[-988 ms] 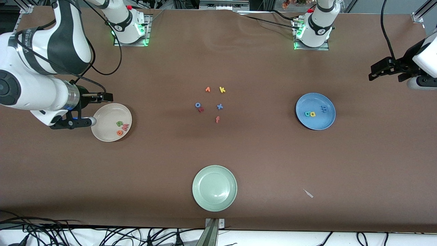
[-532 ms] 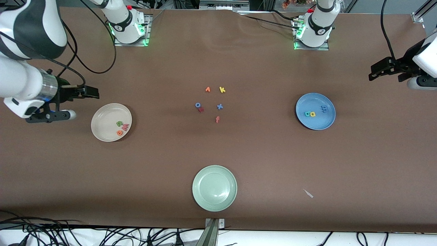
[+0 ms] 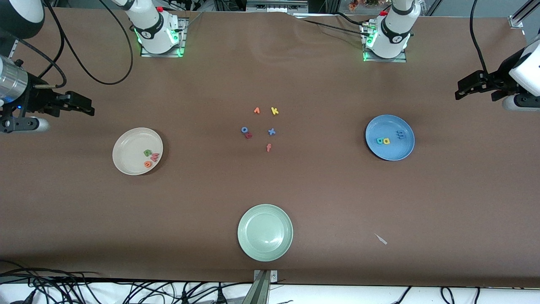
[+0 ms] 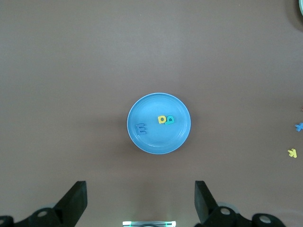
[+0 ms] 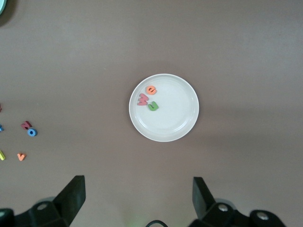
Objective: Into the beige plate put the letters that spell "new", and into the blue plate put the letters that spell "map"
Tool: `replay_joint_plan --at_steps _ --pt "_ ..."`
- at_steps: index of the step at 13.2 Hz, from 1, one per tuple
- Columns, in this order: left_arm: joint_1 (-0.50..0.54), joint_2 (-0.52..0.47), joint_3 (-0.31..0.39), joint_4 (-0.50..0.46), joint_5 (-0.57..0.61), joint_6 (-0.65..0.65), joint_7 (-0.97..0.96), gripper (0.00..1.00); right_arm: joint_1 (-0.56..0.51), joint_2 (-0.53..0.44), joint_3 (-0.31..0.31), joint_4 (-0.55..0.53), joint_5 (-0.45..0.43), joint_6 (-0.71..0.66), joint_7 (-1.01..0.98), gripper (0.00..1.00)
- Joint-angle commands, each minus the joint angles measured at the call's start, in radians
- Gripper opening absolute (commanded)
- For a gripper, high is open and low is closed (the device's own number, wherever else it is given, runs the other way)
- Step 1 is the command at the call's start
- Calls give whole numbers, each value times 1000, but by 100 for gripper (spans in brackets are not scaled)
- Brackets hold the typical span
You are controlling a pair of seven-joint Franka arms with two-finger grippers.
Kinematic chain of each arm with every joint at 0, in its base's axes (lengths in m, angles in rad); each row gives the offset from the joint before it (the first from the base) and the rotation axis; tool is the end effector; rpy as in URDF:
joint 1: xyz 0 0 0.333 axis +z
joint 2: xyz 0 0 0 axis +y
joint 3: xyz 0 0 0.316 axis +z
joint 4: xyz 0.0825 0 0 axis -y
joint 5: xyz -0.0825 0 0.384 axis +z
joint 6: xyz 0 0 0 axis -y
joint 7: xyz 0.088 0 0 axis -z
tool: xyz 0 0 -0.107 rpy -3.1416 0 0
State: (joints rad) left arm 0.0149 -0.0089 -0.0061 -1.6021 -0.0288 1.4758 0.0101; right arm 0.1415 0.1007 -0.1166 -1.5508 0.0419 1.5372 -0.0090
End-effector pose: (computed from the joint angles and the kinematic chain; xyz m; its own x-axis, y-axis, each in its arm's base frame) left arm 0.5403 0.0014 0.6071 0.9931 -0.0041 -0.1168 -0.0006 -0.9996 0.0299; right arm 0.5779 0.0222 0.5745 0.9930 0.0344 -0.1131 0.0311 -0.9990 -0.0311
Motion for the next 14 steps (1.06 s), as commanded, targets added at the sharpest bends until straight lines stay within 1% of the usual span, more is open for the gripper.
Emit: replay_joint_plan --at_steps 1,3,6,9,14 --pt "-3 -19 -3 -18 -5 8 -9 100 -40 -52 25 -68 -17 31 4 100" --pt "-3 -19 -2 -18 -5 8 -2 100 -46 -55 26 -68 -17 29 12 100" --pt "-3 -19 -2 -18 -3 8 -2 100 -60 -65 26 -66 -13 23 84 100" --pt "-3 -19 -2 -18 -5 8 -2 100 -42 -50 25 -60 -16 23 84 100" --pt "-3 -19 -2 -16 -5 8 -1 100 -40 -47 25 -54 -16 23 86 100"
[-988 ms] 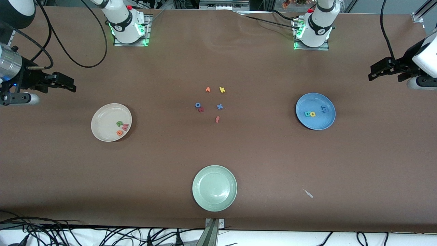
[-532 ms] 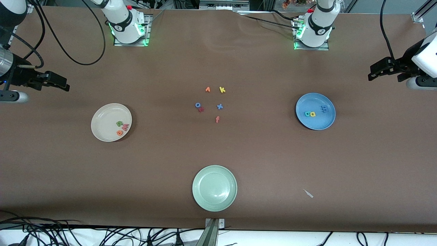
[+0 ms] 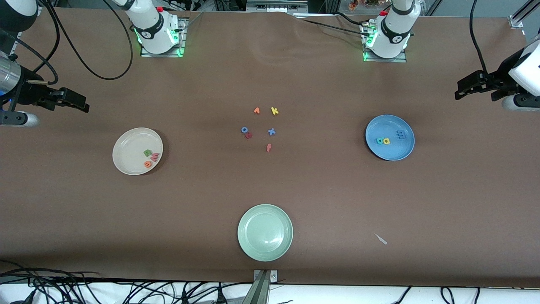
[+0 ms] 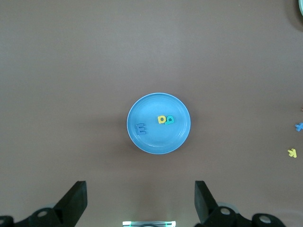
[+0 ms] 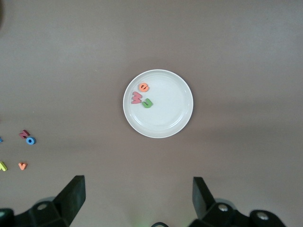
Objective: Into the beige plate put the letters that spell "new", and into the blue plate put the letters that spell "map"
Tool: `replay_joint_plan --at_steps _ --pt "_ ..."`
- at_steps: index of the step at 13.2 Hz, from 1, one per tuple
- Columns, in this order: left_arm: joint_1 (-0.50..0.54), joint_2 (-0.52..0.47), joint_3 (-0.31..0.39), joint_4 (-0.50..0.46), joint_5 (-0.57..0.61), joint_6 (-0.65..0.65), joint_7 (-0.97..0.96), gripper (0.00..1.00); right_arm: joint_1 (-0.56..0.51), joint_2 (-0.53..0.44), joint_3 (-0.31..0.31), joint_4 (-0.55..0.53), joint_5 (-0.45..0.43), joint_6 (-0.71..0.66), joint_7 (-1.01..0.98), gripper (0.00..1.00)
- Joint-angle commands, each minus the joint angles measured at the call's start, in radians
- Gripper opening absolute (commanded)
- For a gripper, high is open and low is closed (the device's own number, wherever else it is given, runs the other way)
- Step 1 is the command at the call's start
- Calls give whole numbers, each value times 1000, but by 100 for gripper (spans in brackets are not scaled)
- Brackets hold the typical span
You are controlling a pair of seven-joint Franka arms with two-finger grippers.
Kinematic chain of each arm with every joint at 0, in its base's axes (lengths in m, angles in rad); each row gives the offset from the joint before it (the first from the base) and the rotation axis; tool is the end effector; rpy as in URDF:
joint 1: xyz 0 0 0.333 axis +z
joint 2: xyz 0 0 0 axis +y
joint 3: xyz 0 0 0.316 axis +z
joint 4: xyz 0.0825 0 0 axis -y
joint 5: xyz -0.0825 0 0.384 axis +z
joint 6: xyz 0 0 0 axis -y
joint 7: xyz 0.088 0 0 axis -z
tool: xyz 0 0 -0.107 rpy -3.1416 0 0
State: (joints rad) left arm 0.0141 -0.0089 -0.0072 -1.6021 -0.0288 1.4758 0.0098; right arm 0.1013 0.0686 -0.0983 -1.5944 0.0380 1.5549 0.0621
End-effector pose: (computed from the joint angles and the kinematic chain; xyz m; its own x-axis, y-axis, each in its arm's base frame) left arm 0.5403 0.0004 0.6071 0.9931 -0.0057 -0.1168 -0.0022 -0.9996 0.0299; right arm 0.5698 0.0076 0.5738 0.9923 -0.0589 -0.1093 -0.0620 -0.9978 -0.0244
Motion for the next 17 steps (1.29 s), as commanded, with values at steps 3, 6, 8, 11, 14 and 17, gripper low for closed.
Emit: replay_joint_plan --at_steps 3,6,8,11,14,17 --pt "-2 -19 -1 -16 -5 8 -2 100 0 -13 8 -10 -9 4 15 100" --pt "-2 -19 -1 -18 -5 8 -1 100 -5 -6 3 -10 -6 2 16 100" --pt "1 -19 -1 -18 -5 9 1 100 -5 -6 3 -10 -6 4 16 100" --pt "4 -3 3 -15 -5 53 -1 100 -5 -6 3 -10 -7 4 15 100" --pt "7 15 4 -3 -5 103 1 100 -5 -6 3 -10 -9 5 15 100" --pt "6 21 4 -1 -3 104 -1 100 -5 -6 3 -10 -7 5 16 100"
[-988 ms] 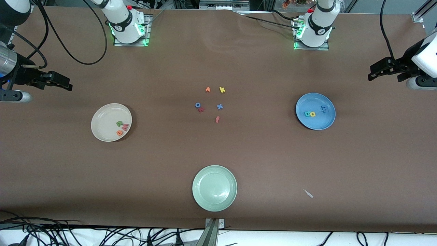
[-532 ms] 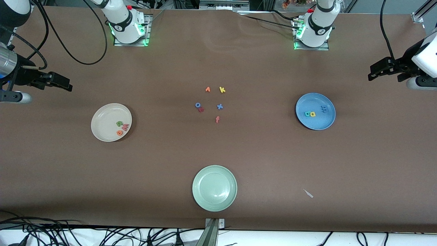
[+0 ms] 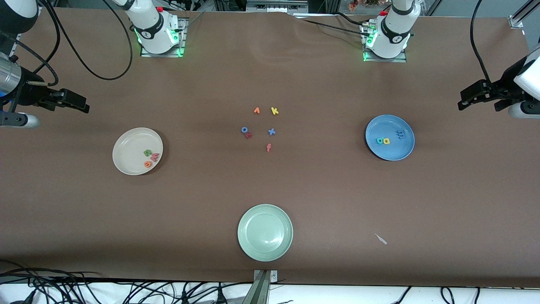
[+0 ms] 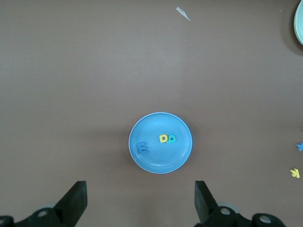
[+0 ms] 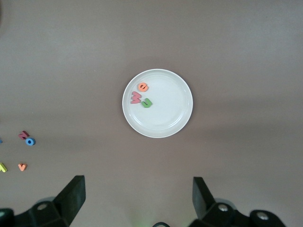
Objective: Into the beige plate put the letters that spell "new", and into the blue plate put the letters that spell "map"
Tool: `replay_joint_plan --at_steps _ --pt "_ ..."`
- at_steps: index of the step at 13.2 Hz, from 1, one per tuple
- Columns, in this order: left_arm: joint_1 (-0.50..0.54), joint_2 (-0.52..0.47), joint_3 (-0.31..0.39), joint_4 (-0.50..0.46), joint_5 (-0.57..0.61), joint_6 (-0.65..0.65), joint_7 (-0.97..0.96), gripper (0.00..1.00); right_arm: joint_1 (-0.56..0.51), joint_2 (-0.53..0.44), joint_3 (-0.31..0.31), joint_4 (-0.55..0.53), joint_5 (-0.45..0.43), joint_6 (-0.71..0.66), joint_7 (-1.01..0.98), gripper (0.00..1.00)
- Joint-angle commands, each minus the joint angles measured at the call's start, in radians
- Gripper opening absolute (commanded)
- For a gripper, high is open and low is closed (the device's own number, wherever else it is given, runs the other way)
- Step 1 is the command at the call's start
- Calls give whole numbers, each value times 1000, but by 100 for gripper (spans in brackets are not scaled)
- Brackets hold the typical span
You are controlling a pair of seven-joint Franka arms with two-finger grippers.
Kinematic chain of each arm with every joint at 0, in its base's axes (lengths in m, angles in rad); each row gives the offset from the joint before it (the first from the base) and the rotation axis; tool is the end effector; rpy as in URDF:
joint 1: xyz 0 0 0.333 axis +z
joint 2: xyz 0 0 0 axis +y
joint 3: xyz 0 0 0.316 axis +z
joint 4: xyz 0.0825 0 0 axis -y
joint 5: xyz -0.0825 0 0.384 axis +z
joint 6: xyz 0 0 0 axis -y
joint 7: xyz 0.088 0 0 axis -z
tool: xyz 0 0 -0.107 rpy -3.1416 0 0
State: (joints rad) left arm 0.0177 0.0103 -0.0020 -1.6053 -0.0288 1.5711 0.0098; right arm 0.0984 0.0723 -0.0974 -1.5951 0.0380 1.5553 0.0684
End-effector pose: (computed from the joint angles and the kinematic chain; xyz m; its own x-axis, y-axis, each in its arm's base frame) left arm 0.5562 0.0057 0.6026 0.9990 0.0059 -0.0442 0.0072 -0.9995 0.0292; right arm 0.5707 0.0065 0.5714 0.9913 -0.0673 -0.1134 -0.0703 -0.9973 -0.0231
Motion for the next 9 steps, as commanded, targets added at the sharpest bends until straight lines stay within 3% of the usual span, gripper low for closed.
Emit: replay_joint_plan --at_steps 1,9 --pt "4 2 0 2 -5 9 -1 100 -2 -9 2 -9 -7 5 10 100" --pt "13 7 2 1 -5 7 1 100 -8 -9 2 -11 -4 6 10 100"
